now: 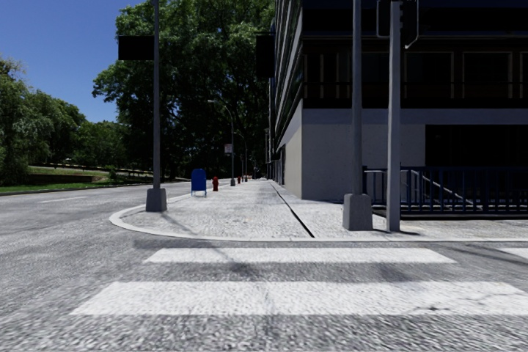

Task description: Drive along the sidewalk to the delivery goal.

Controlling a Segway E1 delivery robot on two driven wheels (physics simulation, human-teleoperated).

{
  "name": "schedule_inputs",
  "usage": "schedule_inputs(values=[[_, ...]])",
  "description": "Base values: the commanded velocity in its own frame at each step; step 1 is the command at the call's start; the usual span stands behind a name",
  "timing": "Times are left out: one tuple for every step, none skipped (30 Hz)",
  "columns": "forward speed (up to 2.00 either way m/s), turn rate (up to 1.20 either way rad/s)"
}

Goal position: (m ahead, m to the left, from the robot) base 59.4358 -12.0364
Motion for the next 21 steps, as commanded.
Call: schedule_inputs(values=[[2.00,0.00],[2.00,0.00],[2.00,0.00],[2.00,0.00],[2.00,0.00],[2.00,0.00],[2.00,0.00],[2.00,0.00],[2.00,0.00],[2.00,0.00],[2.00,0.00],[2.00,0.00],[2.00,0.00],[2.00,0.00],[2.00,0.00],[2.00,0.00],[2.00,0.00],[2.00,0.00],[2.00,0.00],[2.00,0.00],[2.00,0.00]])
